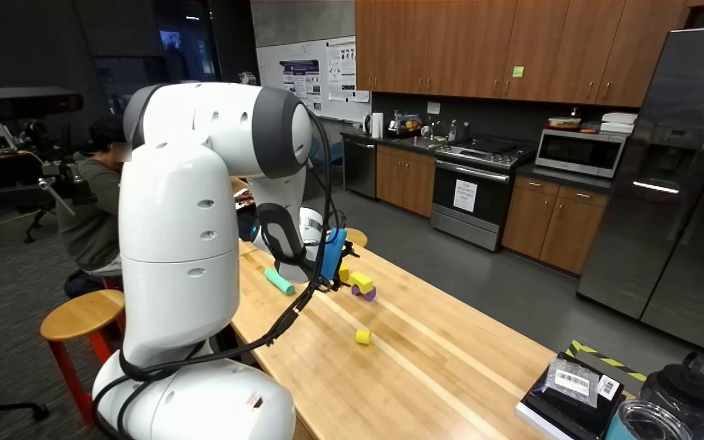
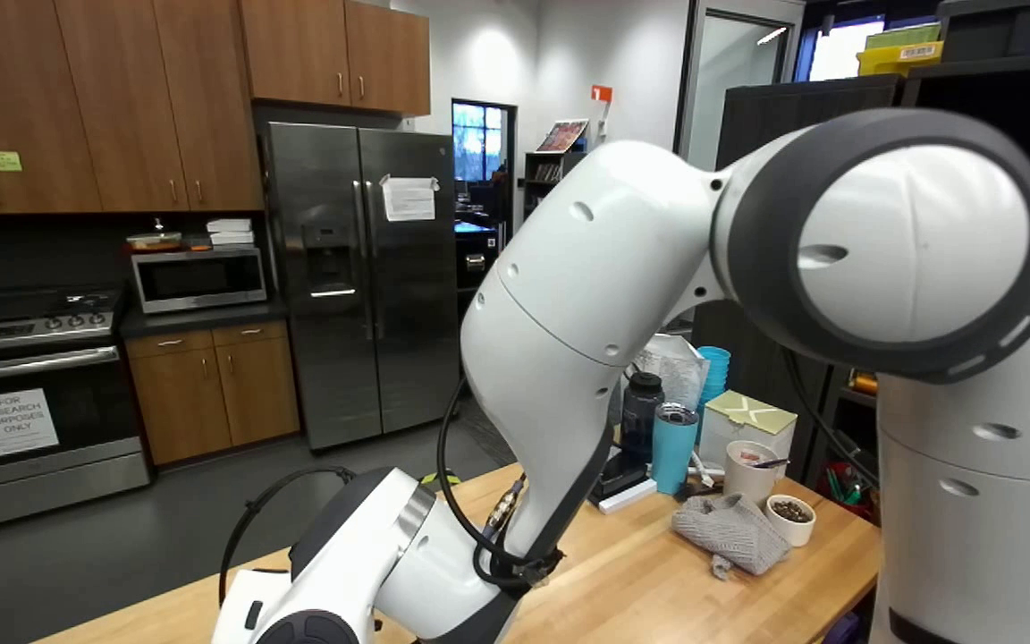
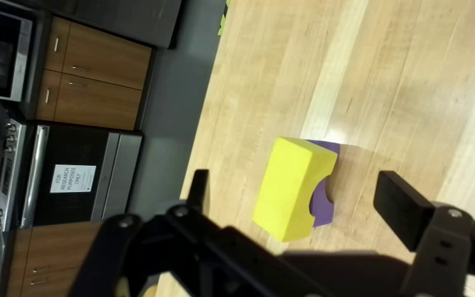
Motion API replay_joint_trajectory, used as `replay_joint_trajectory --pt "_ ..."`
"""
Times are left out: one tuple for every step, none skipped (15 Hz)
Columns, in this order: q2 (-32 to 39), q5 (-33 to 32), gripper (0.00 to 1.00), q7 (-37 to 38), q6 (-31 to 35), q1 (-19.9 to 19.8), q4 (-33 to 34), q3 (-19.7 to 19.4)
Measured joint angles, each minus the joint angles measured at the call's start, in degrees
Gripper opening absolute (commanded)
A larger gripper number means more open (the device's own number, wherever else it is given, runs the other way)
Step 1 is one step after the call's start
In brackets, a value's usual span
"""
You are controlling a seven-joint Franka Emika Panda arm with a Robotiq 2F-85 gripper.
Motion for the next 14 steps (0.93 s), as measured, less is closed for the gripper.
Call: replay_joint_trajectory --pt "0.9 0.4 1.00 -0.6 0.5 -0.1 0.6 -0.1" --pt "2.0 0.7 1.00 -1.1 0.9 -0.2 1.3 -0.1" --pt "3.0 1.1 1.00 -1.8 1.3 -0.3 2.1 -0.2" --pt "4.0 1.3 1.00 -2.3 1.6 -0.4 2.9 -0.2" --pt "4.9 1.6 1.00 -2.9 1.9 -0.5 3.9 -0.2" --pt "5.7 1.9 1.00 -3.5 2.0 -0.5 4.8 -0.2" --pt "6.3 2.4 1.00 -4.2 2.1 -0.6 5.8 -0.2" --pt "6.9 2.4 1.00 -4.7 2.2 -0.6 6.7 -0.3" --pt "7.3 2.4 1.00 -5.0 2.4 -0.7 7.5 -0.3" --pt "7.6 2.4 1.00 -5.2 2.7 -0.7 8.2 -0.4" --pt "8.0 2.4 1.00 -5.3 3.0 -0.7 8.7 -0.5" --pt "8.3 2.4 0.93 -5.4 3.4 -0.7 9.2 -0.7" --pt "8.6 2.4 0.92 -5.4 3.9 -0.8 9.6 -0.9" --pt "9.0 2.4 0.88 -5.4 4.4 -1.0 10.0 -1.0"
